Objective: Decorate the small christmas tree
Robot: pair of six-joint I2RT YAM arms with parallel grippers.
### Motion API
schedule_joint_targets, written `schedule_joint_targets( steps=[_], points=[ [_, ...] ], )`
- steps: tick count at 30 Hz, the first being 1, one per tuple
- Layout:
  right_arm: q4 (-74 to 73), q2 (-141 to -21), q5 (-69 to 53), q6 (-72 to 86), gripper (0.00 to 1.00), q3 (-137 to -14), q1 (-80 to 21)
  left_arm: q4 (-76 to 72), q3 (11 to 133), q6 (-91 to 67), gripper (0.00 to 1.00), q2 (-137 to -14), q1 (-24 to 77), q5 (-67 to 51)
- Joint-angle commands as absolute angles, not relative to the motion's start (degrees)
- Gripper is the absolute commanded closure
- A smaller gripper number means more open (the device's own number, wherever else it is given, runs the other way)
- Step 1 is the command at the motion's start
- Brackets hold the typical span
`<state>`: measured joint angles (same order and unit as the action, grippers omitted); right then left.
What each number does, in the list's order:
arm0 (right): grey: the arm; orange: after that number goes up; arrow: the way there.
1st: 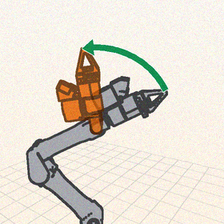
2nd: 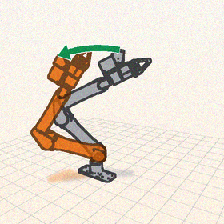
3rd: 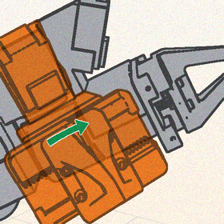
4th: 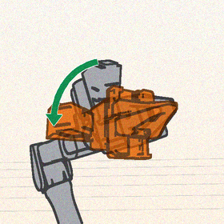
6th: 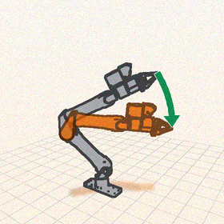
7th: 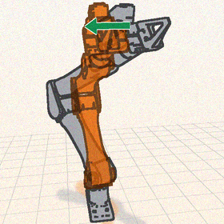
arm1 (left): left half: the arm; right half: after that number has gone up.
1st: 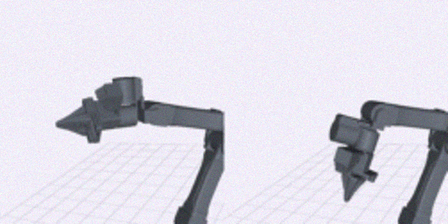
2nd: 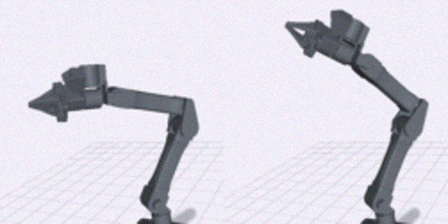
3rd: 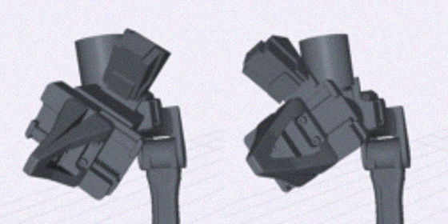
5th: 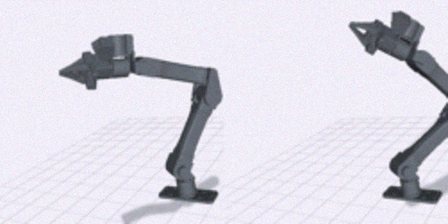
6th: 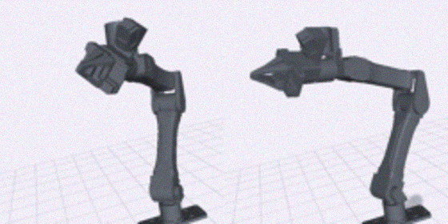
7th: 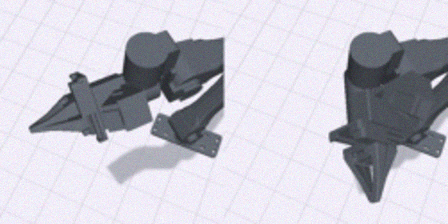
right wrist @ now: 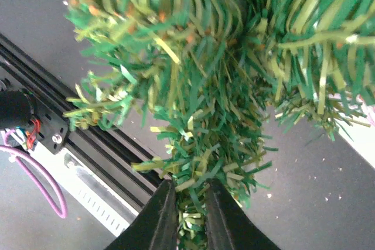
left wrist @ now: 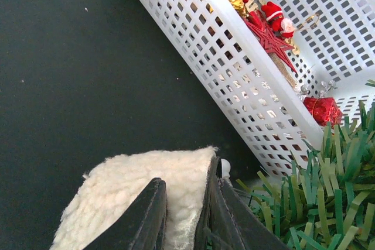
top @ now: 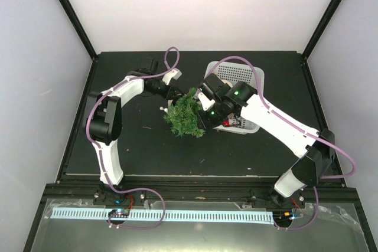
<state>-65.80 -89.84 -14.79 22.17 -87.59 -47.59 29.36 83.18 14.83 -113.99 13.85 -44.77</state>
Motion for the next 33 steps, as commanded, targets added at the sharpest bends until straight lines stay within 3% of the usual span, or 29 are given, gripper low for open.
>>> schedule_joint_targets(
  steps=[1, 4, 15, 33],
  points=[
    [-65.37, -91.21, -11.79, 22.14, 0.90, -93.48, -47.80, 37.14, 82.16, 15.05, 0.78, -117.56, 14.41, -41.67],
    [-67.84, -92.60, -10.76, 21.44, 0.99, -99.11, -47.78, 37.64, 81.85, 15.32, 0.78, -117.46, 14.59, -41.83],
    [-77.80, -104.05, -11.58, 19.79, 0.99, -124.82, -47.78, 40.83, 79.58, 17.36, 0.78, -116.13, 14.84, -43.06],
    [-76.82, -111.02, -10.02, 19.61, 0.98, -130.87, -47.75, 39.49, 75.55, 16.06, 0.71, -113.59, 15.82, -43.30]
  ],
)
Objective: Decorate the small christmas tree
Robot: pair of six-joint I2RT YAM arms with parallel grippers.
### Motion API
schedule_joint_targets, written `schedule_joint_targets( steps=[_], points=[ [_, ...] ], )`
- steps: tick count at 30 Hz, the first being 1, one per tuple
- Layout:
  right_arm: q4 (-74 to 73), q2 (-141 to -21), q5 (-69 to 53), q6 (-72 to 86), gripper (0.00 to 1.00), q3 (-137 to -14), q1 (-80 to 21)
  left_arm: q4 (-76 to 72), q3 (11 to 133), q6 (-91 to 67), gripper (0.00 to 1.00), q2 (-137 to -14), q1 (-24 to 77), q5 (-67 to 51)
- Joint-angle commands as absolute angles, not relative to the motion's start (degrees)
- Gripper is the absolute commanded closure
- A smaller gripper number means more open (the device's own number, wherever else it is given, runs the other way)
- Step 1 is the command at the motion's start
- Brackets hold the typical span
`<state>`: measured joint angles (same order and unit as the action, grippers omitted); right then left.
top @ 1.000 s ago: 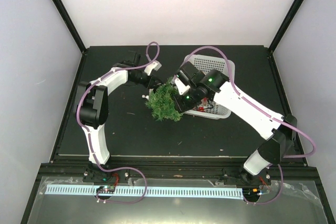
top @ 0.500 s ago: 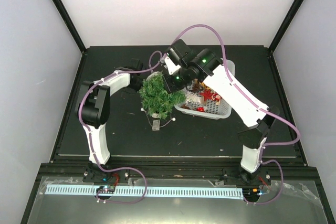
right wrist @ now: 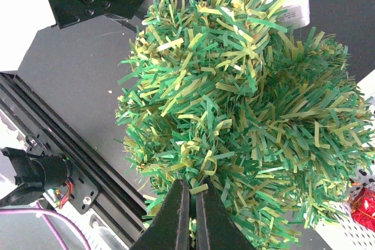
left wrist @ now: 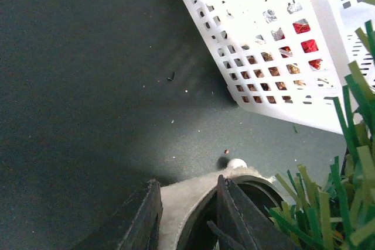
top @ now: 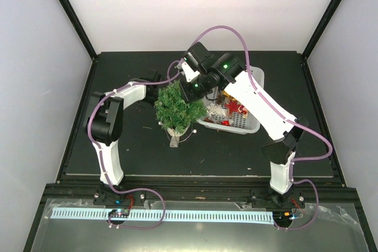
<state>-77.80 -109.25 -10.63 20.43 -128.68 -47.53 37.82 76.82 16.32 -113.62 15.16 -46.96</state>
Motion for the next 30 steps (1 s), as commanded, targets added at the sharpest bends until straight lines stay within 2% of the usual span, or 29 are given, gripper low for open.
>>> schedule_joint_targets(
  steps=[1, 7, 10, 30],
  points=[
    [-76.62, -111.41, -9.82, 19.54, 0.98, -131.23, -47.70, 39.42, 75.58, 15.89, 0.71, -113.64, 15.82, -43.24],
    [-77.40, -115.36, -10.27, 20.49, 0.95, -138.02, -47.72, 38.18, 74.93, 14.26, 0.67, -113.32, 15.82, -43.57],
    [-77.61, -115.56, -9.00, 20.80, 0.98, -139.08, -47.71, 37.37, 75.31, 12.90, 0.63, -113.34, 15.83, -44.32],
    [-81.30, -114.82, -1.07, 20.18, 0.99, -143.02, -49.38, 36.83, 78.65, 12.08, 0.32, -109.09, 10.14, -41.67]
  ],
)
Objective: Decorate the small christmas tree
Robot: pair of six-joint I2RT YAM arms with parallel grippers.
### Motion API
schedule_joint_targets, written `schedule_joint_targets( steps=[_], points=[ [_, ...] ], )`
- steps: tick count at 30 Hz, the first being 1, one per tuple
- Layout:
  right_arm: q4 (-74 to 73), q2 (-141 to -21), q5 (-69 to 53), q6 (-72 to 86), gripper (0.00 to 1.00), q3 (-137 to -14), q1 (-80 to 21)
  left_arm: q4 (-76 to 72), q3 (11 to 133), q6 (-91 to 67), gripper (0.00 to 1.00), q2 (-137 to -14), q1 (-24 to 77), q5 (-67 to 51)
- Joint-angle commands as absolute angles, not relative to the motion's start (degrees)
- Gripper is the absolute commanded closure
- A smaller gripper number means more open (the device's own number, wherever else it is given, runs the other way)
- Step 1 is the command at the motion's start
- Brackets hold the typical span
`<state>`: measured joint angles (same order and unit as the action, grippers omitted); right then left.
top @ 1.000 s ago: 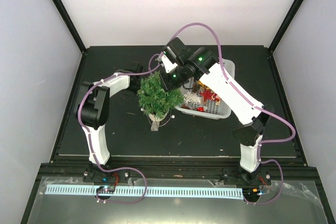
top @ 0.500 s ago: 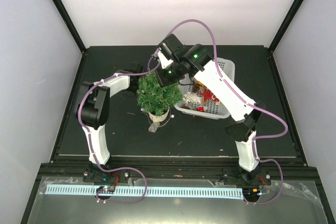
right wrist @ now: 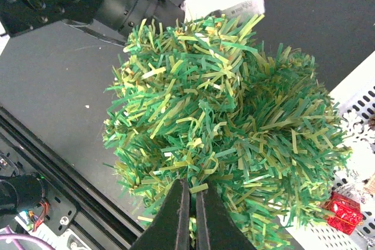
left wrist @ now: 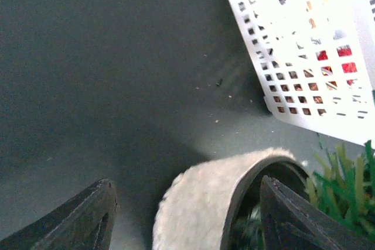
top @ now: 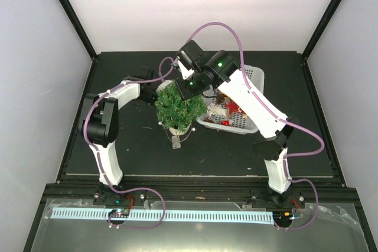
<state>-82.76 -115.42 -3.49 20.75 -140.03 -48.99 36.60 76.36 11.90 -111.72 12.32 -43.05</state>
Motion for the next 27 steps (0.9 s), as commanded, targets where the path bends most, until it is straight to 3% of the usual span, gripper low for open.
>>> schedule_joint_targets(
  steps=[1, 9, 21, 27],
  points=[
    [-81.31, -115.03, -0.70, 20.21, 0.99, -143.63, -49.39, 36.91, 78.84, 12.17, 0.31, -108.88, 9.64, -41.65],
    [-81.94, -116.70, 0.03, 19.55, 0.99, -144.70, -49.37, 37.86, 79.79, 12.61, 0.24, -107.71, 6.02, -41.73],
    [-81.03, -118.78, -0.15, 18.83, 0.99, -141.80, -49.38, 39.41, 79.80, 13.84, 0.23, -106.53, 2.67, -42.93],
    [-81.31, -118.53, 0.56, 18.72, 0.90, -140.69, -49.35, 39.67, 79.78, 13.74, 0.22, -106.36, 1.87, -43.38]
  ],
)
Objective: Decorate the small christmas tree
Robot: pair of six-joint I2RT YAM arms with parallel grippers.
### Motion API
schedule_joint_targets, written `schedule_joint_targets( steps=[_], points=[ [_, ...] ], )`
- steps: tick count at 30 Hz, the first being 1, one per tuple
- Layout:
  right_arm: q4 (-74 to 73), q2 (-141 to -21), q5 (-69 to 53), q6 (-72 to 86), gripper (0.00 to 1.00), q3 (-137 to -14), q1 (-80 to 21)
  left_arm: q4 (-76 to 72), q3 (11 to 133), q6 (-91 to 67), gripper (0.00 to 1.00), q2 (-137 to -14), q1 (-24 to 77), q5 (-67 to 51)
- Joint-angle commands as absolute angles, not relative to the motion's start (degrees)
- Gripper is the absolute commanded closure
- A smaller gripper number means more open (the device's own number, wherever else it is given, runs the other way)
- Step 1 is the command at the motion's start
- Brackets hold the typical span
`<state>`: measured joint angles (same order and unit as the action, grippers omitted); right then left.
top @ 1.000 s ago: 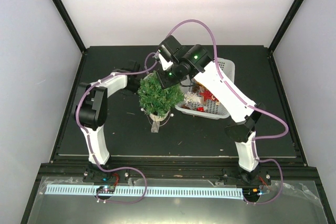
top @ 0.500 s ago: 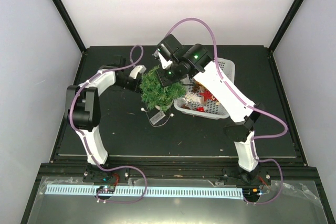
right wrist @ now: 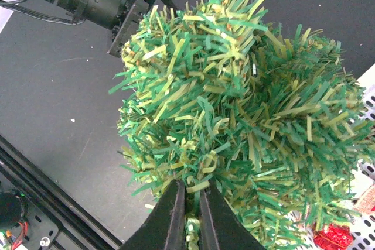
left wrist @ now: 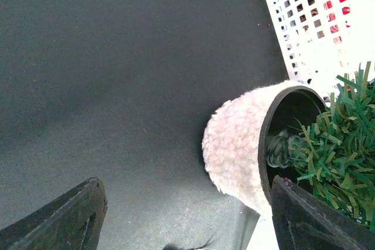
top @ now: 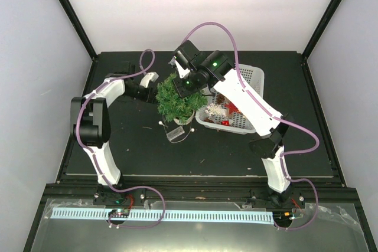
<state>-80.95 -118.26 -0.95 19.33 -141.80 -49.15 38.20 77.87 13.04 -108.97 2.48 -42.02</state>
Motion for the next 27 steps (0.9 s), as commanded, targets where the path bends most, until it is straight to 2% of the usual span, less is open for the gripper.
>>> schedule_joint_targets(
  steps=[1, 3, 7, 14, 20, 22, 27],
  points=[
    [-81.45, -118.43, 0.65, 18.73, 0.88, -140.57, -49.36, 39.77, 79.81, 13.79, 0.22, -106.36, 1.83, -43.44],
    [-81.56, -118.36, 0.92, 18.76, 0.83, -140.33, -49.33, 39.76, 79.76, 13.79, 0.22, -106.26, 1.74, -43.49],
    [-81.62, -118.10, 1.23, 18.72, 0.65, -139.92, -49.34, 39.85, 79.79, 13.84, 0.22, -106.09, 1.63, -43.63],
    [-81.57, -117.62, 2.78, 18.94, 0.57, -140.48, -49.20, 40.16, 79.65, 13.88, 0.22, -105.87, 1.50, -43.75],
    [-81.04, -116.29, 5.25, 20.02, 0.40, -140.68, -48.83, 40.16, 79.77, 13.71, 0.22, -105.53, 1.02, -43.46],
    [-80.16, -114.87, 6.28, 20.69, 0.31, -139.63, -48.26, 40.08, 79.80, 13.70, 0.22, -105.34, 0.68, -43.52],
    [-76.72, -110.90, 5.98, 22.06, 0.25, -134.54, -46.62, 40.37, 79.95, 13.83, 0.21, -104.96, 0.18, -43.65]
  ],
)
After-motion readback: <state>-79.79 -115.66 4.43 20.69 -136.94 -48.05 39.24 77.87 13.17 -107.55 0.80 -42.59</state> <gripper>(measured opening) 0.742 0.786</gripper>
